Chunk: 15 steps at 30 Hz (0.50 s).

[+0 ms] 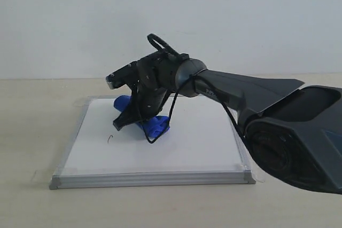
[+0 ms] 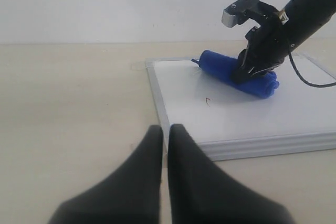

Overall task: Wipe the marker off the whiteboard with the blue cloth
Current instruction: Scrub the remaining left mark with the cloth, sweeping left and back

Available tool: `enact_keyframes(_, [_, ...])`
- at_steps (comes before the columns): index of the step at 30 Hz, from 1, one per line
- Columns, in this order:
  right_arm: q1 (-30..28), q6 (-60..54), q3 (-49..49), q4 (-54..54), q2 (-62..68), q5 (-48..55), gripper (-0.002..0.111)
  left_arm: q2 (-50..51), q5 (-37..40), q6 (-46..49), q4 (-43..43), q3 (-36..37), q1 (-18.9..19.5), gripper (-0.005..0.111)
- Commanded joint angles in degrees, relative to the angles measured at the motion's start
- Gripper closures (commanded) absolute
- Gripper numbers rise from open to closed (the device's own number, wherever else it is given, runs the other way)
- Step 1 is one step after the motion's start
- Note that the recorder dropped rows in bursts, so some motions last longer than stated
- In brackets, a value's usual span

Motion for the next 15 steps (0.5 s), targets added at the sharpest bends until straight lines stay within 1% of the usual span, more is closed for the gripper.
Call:
enact_keyframes(1, [1.4,-13.1,0.7,15.8,1.9,2.9,0.108,-0.2,-0.5,0.1,-0.3,0.2,-0.2,0.103])
enact_keyframes(4, [3.0,-22.3,0.7,29.1,1.9,2.9,0.108,-0.2,-0.5,0.1,-0.3,0.2,-0.2,0.103])
enact_keyframes(6, [3.5,-27.8,0.7,35.3,1.9,2.8,0.108,-0.2,-0.5,0.1,-0.3,0.2,-0.2,0.103])
enact_keyframes(8, [3.5,-29.7,0.7,37.5,1.9,0.9,0.108,-0.2,-0.5,0.1,-0.3,0.2,-0.2,0.103])
enact_keyframes(11, [2.6,-28.2,0.7,35.7,1.9,-1.9,0.108,-0.2,-0.5,0.1,-0.3,0.2,-0.2,0.103])
enact_keyframes(13, [1.8,-22.2,0.7,27.6,1.9,-2.8,0.108,-0.2,-0.5,0.1,-0.3,0.2,-0.2,0.103])
enact_keyframes(15, [0.8,-13.1,0.7,15.7,1.9,-2.6,0.108,-0.2,-0.5,0.1,-0.3,0.2,-0.2,0.103])
